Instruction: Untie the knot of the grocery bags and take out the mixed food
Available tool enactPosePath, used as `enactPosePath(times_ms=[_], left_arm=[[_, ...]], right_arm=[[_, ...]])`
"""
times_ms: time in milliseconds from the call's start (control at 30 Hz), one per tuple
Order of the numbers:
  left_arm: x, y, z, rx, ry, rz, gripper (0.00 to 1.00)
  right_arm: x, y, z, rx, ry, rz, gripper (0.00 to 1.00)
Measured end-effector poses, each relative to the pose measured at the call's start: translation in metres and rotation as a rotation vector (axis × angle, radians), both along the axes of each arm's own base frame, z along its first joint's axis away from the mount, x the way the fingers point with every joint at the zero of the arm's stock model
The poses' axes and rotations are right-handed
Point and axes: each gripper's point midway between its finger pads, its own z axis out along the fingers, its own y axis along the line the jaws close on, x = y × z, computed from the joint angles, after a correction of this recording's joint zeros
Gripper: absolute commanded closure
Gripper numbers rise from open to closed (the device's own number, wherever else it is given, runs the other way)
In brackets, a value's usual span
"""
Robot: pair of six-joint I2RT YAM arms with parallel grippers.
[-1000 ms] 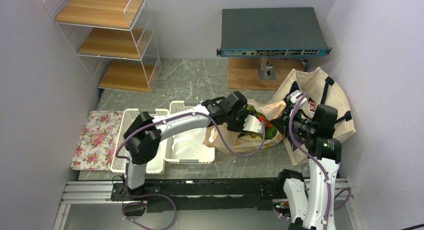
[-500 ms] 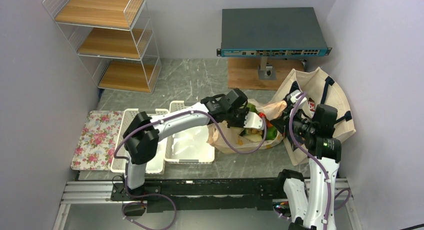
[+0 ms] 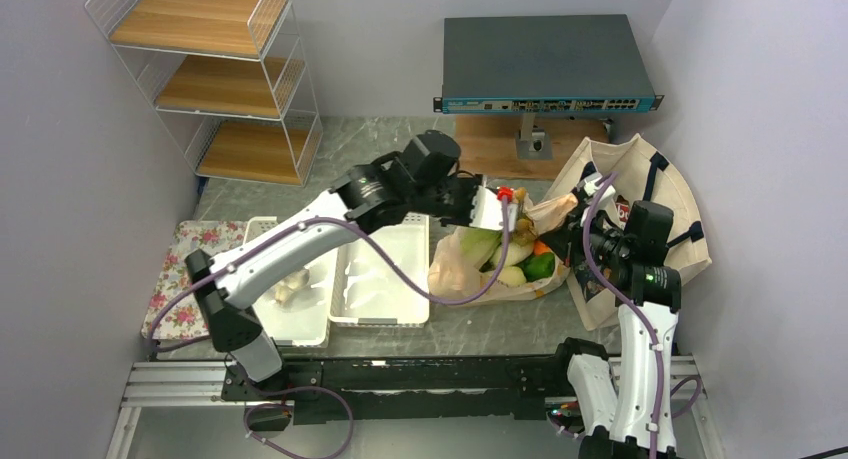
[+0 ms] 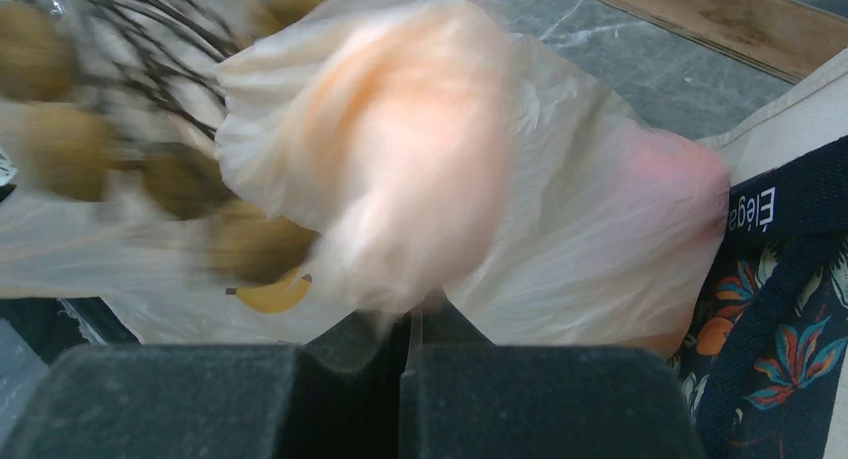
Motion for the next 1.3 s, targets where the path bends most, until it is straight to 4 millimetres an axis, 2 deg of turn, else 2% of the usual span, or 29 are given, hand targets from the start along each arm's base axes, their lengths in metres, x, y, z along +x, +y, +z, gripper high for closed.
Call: enactPosePath(times_ms=[167, 233, 300, 400, 467, 533, 600, 767, 833, 900, 933, 967, 1000, 1033, 1067, 1133, 1200, 1267, 1300], left_arm=[[-0.018, 0.041, 0.032, -0.031, -0.039, -0.026, 1.0], [-0.019, 0.06, 0.042, -0.062, -0.036, 0.007, 1.0], [-0.01, 0.082, 0.056, -0.127, -0.006, 0.087, 1.0], [0.019, 0.116, 0.08, -0.242, 0.035, 0.248, 1.0], [0.042, 0.142, 0.089, -0.313, 0.061, 0.369, 1.0], [0.055, 0.165, 0.079, -0.341, 0.109, 0.46, 1.0], [0.058, 0.184, 0.052, -0.332, 0.171, 0.534, 1.0], [0.037, 0.211, -0.07, -0.18, 0.425, 0.662, 1.0], [0.028, 0.217, -0.109, -0.12, 0.516, 0.705, 1.0], [0.024, 0.222, -0.137, -0.078, 0.579, 0.748, 0.98], [0.024, 0.224, -0.148, -0.063, 0.601, 0.769, 0.8], [0.025, 0.225, -0.156, -0.053, 0.613, 0.786, 0.55], [0.026, 0.225, -0.16, -0.048, 0.617, 0.794, 0.36], [0.028, 0.224, -0.164, -0.043, 0.622, 0.796, 0.27], [0.03, 0.221, -0.165, -0.045, 0.627, 0.792, 0.22], [0.031, 0.217, -0.164, -0.041, 0.636, 0.76, 0.15], [0.033, 0.21, -0.15, -0.048, 0.613, 0.704, 0.12], [0.04, 0.201, -0.12, -0.087, 0.546, 0.628, 0.12], [0.045, 0.195, -0.097, -0.117, 0.494, 0.583, 0.13]], right_arm=[[0.004, 0.0, 0.0, 0.017, 0.005, -0.011, 1.0], [0.005, 0.0, 0.0, 0.02, 0.003, -0.013, 1.0], [0.005, 0.0, -0.001, 0.021, 0.004, -0.013, 1.0], [0.005, 0.0, -0.003, 0.021, 0.006, -0.013, 1.0], [0.005, 0.0, -0.003, 0.021, 0.006, -0.013, 1.0], [0.006, 0.0, -0.003, 0.021, 0.005, -0.014, 1.0], [0.006, -0.001, -0.002, 0.021, 0.002, -0.017, 1.0], [0.008, -0.002, -0.002, 0.019, -0.001, -0.026, 1.0], [0.009, -0.002, -0.001, 0.022, -0.004, -0.028, 1.0], [0.011, -0.003, -0.002, 0.023, -0.002, -0.028, 1.0], [0.012, -0.003, -0.002, 0.024, 0.0, -0.028, 1.0], [0.013, -0.003, -0.003, 0.025, 0.005, -0.028, 1.0], [0.013, -0.003, -0.004, 0.025, 0.007, -0.028, 1.0], [0.013, -0.003, -0.004, 0.025, 0.01, -0.027, 1.0], [0.014, -0.003, -0.005, 0.024, 0.01, -0.026, 1.0], [0.014, -0.003, -0.005, 0.02, 0.006, -0.024, 1.0], [0.014, -0.003, -0.005, 0.017, 0.004, -0.022, 1.0], [0.014, -0.003, -0.005, 0.016, 0.002, -0.02, 1.0], [0.013, -0.003, -0.004, 0.016, 0.0, -0.019, 1.0]])
